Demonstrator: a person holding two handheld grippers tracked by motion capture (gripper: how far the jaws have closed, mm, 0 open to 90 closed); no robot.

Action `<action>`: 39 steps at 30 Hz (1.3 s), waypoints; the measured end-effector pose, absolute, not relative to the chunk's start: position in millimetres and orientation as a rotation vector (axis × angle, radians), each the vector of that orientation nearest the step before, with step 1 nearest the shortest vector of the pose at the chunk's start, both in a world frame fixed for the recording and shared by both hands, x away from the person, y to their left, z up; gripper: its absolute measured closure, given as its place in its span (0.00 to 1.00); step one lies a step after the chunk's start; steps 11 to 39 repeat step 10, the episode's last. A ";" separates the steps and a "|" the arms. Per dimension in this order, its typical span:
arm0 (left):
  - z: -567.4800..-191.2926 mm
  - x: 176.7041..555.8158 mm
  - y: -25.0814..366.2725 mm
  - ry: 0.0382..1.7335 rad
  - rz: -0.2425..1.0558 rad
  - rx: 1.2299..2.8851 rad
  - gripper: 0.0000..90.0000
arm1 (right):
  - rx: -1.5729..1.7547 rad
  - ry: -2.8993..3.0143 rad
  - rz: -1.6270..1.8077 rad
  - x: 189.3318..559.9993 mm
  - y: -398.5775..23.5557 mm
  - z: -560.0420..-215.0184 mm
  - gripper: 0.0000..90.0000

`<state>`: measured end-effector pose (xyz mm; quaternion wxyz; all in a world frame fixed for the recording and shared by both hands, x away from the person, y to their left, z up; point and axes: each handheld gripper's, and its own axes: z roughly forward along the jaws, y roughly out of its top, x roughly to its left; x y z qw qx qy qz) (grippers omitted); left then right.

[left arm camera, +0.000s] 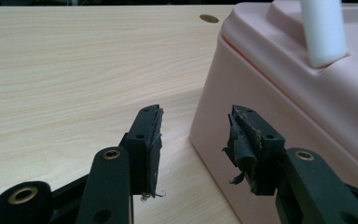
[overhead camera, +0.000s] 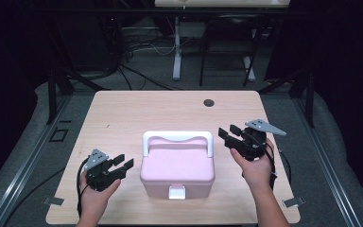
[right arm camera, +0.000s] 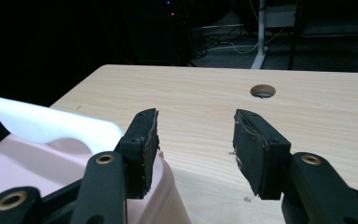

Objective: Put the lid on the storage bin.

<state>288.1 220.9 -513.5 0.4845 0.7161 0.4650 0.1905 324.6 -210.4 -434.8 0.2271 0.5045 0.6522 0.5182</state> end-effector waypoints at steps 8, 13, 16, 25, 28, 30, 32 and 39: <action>-521.7 288.2 228.1 1.161 0.462 1.751 0.58 | 1.403 1.829 1.388 329.5 -211.4 -440.1 0.55; -522.6 288.5 228.2 1.164 0.459 1.751 0.58 | 1.402 1.829 1.404 328.7 -211.4 -439.0 0.55; -522.6 288.5 228.2 1.164 0.459 1.751 0.58 | 1.402 1.829 1.404 328.7 -211.4 -439.0 0.55; -522.6 288.5 228.2 1.164 0.459 1.751 0.58 | 1.402 1.829 1.404 328.7 -211.4 -439.0 0.55; -522.6 288.5 228.2 1.164 0.459 1.751 0.58 | 1.402 1.829 1.404 328.7 -211.4 -439.0 0.55; -522.6 288.5 228.2 1.164 0.459 1.751 0.58 | 1.402 1.829 1.404 328.7 -211.4 -439.0 0.55; -522.6 288.5 228.2 1.164 0.459 1.751 0.58 | 1.402 1.829 1.404 328.7 -211.4 -439.0 0.55; -522.6 288.5 228.2 1.164 0.459 1.751 0.58 | 1.402 1.829 1.404 328.7 -211.4 -439.0 0.55</action>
